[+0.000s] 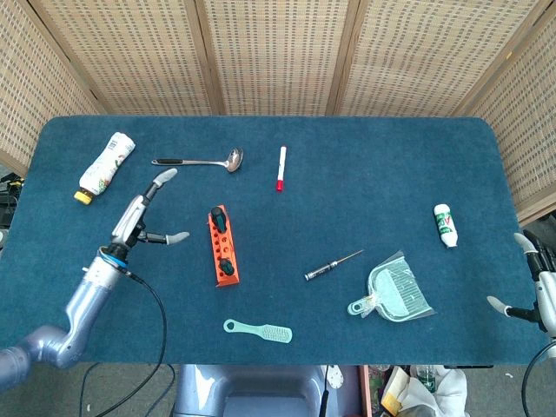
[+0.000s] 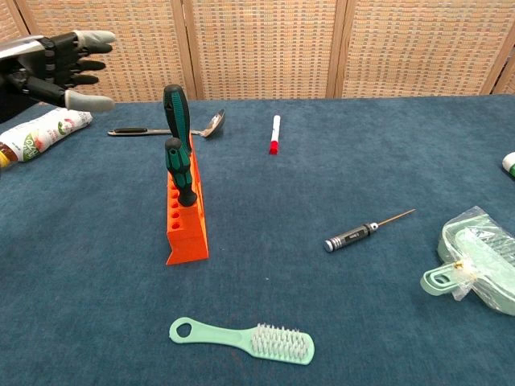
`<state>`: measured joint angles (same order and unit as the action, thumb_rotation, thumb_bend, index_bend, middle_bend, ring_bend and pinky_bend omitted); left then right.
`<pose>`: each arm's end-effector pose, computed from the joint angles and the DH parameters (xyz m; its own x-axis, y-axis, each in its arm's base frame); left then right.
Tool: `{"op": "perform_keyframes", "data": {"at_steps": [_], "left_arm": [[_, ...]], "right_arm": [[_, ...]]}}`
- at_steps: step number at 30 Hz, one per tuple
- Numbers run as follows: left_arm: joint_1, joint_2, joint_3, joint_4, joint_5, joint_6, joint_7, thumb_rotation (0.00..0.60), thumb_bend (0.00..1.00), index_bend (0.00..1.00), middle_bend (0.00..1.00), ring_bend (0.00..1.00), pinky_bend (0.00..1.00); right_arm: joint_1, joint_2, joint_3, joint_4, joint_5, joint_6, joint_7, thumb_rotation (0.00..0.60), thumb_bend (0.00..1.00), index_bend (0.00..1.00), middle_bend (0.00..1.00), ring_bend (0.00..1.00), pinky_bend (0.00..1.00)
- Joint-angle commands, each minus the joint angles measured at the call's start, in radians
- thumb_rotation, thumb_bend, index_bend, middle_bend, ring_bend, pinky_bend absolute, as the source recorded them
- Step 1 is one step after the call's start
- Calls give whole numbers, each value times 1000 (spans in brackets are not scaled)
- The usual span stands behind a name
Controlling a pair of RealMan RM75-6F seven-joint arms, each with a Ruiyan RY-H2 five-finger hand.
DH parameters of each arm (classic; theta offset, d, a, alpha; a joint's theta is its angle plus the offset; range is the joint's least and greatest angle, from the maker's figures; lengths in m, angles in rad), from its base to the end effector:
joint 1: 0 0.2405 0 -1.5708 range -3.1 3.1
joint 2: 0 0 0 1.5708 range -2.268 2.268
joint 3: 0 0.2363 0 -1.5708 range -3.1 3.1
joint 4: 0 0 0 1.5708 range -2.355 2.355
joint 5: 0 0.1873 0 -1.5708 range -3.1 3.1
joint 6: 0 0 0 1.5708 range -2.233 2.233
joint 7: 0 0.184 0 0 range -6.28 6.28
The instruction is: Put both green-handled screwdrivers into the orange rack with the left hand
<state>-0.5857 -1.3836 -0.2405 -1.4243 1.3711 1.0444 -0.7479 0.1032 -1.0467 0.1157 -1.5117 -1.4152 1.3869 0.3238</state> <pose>-0.1682 0.3711 0.0747 -0.3797 0.3053 0.8733 0.8822 -0.1645 0.4411 -0.3159 -0.2366 0.2089 0.2323 0.0126 0.9726 -0.9702 0.0737 0.2308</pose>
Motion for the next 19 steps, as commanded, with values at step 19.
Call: {"op": "perform_keyframes", "data": {"at_steps": [19], "left_arm": [[375,214,248,-153,66,390,728,600,0,0,0,0,0]], "right_arm": [[-15,-19,-5,1,-31,60,-56,600,0,0,0,0,0]]}}
